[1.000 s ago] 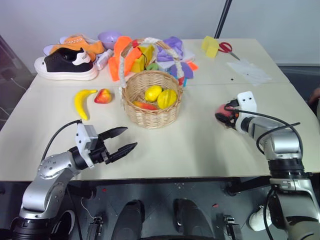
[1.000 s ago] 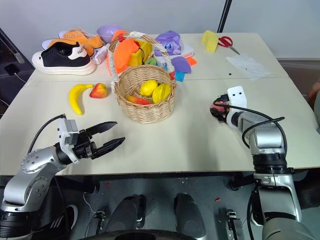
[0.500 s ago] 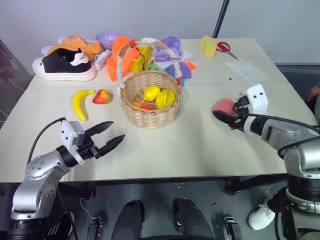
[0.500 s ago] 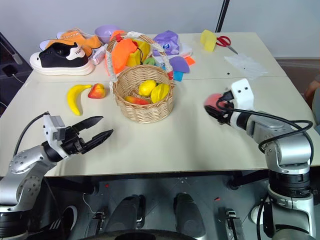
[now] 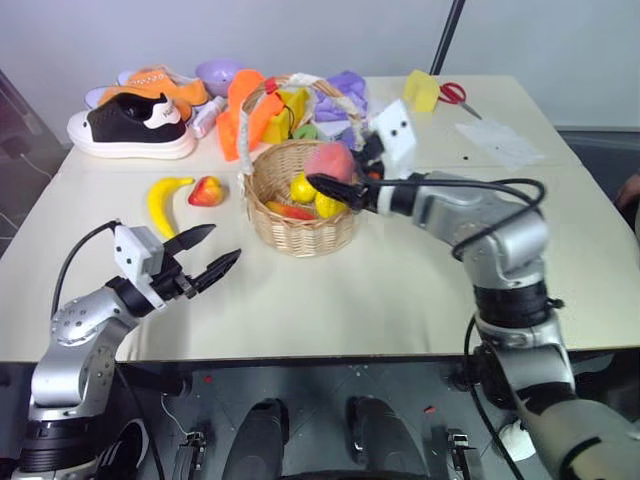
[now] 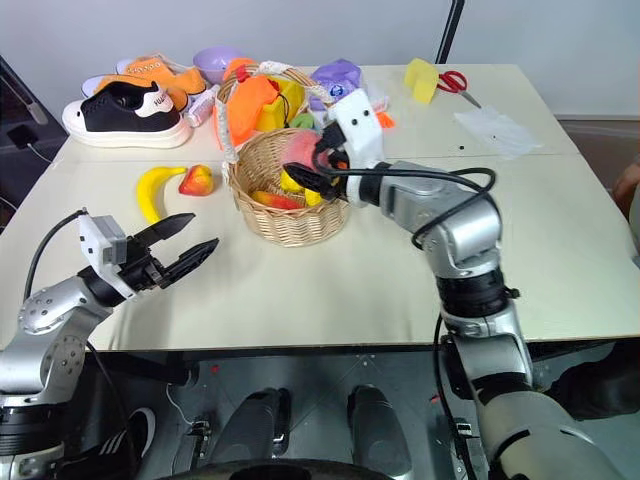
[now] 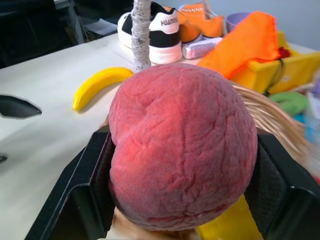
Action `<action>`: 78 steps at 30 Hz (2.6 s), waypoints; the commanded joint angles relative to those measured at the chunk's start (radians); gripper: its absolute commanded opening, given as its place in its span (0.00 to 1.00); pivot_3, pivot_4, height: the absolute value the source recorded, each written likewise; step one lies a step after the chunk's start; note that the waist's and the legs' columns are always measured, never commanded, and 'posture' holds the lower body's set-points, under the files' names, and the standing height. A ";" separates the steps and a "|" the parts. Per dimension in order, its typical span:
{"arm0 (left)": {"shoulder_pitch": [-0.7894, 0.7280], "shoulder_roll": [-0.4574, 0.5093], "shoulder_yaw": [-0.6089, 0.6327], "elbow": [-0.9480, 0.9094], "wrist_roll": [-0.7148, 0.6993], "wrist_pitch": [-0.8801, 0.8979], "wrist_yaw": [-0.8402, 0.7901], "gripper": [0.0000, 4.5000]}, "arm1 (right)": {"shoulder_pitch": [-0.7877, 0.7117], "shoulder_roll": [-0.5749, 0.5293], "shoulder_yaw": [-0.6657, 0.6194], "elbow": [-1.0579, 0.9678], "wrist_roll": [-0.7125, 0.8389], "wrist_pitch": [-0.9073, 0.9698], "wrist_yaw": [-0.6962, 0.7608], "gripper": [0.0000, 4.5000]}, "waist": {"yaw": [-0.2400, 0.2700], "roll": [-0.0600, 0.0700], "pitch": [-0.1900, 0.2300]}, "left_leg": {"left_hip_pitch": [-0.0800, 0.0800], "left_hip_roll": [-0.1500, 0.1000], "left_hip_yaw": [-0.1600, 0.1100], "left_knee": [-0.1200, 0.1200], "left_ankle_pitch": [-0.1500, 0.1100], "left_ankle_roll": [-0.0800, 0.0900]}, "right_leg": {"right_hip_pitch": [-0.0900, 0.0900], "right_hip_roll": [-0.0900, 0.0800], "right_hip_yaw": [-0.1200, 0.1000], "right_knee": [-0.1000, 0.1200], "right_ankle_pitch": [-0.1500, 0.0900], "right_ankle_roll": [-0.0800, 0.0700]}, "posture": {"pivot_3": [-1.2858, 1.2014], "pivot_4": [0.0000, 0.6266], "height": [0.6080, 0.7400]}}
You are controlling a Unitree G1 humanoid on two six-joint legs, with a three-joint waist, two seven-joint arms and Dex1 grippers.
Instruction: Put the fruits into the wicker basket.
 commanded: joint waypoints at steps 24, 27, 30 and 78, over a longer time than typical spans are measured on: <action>0.034 -0.017 0.086 0.016 0.083 -0.046 0.167 0.76 | 0.514 -0.290 -0.200 -0.327 0.014 -0.506 0.435 0.99 | 0.002 -0.001 -0.001 | -0.004 -0.001 0.000 0.000 0.000 0.000 | -0.004 0.000 -0.001 0.001 0.000 0.001 | 0.52 0.24 1.00; 0.024 -0.037 0.102 0.029 0.098 -0.036 0.230 0.76 | 0.614 -0.304 -0.221 -0.335 -0.021 -0.599 0.418 0.99 | -0.002 -0.001 -0.001 | -0.002 -0.001 0.000 0.001 0.000 0.000 | -0.004 0.002 -0.001 0.002 0.001 0.000 | 0.52 0.24 1.00; 0.030 -0.057 0.111 0.025 0.133 -0.054 0.285 0.76 | 0.672 -0.298 -0.224 -0.341 -0.064 -0.664 0.383 0.99 | 0.000 -0.001 -0.001 | -0.002 -0.001 0.000 0.002 0.000 0.000 | -0.003 0.003 0.000 0.002 0.002 -0.002 | 0.52 0.24 1.00; -0.733 0.000 0.040 0.928 0.324 0.377 0.564 0.15 | 0.604 -0.239 -0.069 -0.275 -0.112 -0.748 0.302 1.00 | 0.007 -0.004 -0.002 | -0.002 -0.003 -0.002 0.005 0.001 -0.001 | -0.001 0.001 -0.002 0.006 0.004 0.002 | 0.52 0.24 1.00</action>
